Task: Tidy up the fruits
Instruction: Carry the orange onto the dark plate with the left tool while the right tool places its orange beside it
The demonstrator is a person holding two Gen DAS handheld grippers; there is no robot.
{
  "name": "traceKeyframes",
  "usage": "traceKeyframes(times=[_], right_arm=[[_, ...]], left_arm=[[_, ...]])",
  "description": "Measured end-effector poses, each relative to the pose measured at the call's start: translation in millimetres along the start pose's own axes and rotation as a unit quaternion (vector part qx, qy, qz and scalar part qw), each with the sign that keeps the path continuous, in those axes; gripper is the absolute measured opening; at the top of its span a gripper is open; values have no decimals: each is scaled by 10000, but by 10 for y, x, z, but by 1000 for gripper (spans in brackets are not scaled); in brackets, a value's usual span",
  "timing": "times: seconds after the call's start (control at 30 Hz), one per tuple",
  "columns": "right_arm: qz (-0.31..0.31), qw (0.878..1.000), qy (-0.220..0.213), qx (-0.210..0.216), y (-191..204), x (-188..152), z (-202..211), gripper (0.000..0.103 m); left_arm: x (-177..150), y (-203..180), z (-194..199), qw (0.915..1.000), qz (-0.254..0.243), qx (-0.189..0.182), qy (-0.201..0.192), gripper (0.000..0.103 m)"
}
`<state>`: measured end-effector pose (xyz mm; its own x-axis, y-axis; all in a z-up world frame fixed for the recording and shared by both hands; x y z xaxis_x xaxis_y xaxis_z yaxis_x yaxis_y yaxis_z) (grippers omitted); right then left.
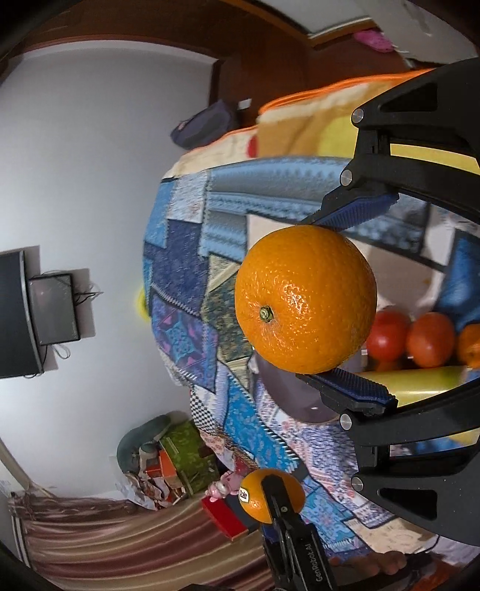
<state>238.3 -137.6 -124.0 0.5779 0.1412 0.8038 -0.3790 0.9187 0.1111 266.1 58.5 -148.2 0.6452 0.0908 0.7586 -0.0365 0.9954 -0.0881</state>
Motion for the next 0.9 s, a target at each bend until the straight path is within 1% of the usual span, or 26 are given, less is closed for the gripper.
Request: traceKeyframes(times=[0.07,0.23,0.4,0.5,0.7,0.9], right_arm=[[73,9999,-74,0,35,110,-63,66],[143,9998,-161,49,97,263,-193,66],[210,9997,-79,133,162,308,-403,66],[291,9995,22,127,192,300,-540,66],[401,9985,347,158,196,228,-820,66],[520,9955,771,205,184,98,-1128,66]], left_arm=[[94,3,-23,10000,-27,1,-64,60],[271,-23,-126,9999,-58,-15,-149,60],[376,-35,-278,9999,-56,-73,-117,60],[415,-19,-420,10000,-37,-31,-68,60],[409,24,-748,9999,-26,27,156,60],[253,72,-1141,9982,-29,37,605,60]])
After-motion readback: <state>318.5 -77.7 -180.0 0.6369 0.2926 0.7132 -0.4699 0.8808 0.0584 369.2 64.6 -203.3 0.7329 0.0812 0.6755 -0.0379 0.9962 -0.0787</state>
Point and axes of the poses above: each gripper's, at about its wrist camera, not at the fingertips, and z roughly against the way its jaws point, y to its left, x to its top, the point moved 7 cm from there along -z, roughly the way its jaws point, and after that the axes turned 1 degree about -x, right-handed, at the moved point
